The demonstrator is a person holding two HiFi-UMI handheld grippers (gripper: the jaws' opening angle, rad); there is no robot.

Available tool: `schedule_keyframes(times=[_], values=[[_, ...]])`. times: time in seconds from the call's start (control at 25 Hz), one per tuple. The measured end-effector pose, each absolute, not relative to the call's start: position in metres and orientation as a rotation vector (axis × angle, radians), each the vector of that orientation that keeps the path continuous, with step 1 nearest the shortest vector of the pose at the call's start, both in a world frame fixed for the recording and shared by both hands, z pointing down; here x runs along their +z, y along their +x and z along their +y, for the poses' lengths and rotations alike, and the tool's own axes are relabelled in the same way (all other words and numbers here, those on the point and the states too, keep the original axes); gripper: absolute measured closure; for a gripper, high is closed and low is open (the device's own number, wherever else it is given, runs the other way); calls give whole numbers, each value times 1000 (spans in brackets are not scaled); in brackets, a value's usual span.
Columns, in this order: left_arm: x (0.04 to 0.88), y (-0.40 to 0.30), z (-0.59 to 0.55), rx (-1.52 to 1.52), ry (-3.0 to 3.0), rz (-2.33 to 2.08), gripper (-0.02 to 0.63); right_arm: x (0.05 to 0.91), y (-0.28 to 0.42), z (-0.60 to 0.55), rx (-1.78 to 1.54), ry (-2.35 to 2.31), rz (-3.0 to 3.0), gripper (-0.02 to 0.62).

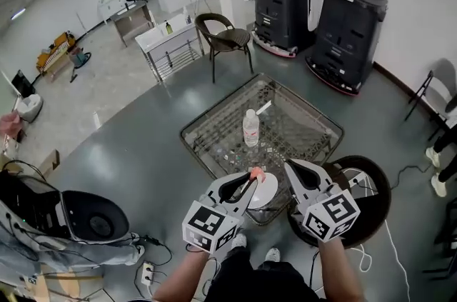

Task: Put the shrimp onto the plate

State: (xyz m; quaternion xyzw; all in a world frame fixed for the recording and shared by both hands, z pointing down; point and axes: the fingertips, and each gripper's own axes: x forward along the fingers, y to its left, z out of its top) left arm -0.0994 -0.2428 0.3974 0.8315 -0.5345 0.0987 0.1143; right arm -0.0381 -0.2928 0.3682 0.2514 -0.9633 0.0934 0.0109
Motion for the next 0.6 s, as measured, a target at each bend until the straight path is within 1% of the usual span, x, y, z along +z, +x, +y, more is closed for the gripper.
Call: schedule_keyframes(times=[0.32, 0.6], values=[[410, -113, -281, 285, 2515, -1397, 547, 376, -49, -321, 211, 981, -2870, 589], [440, -111, -307, 353, 2544, -1277, 548, 412, -52, -335, 231, 1057, -2751, 589]])
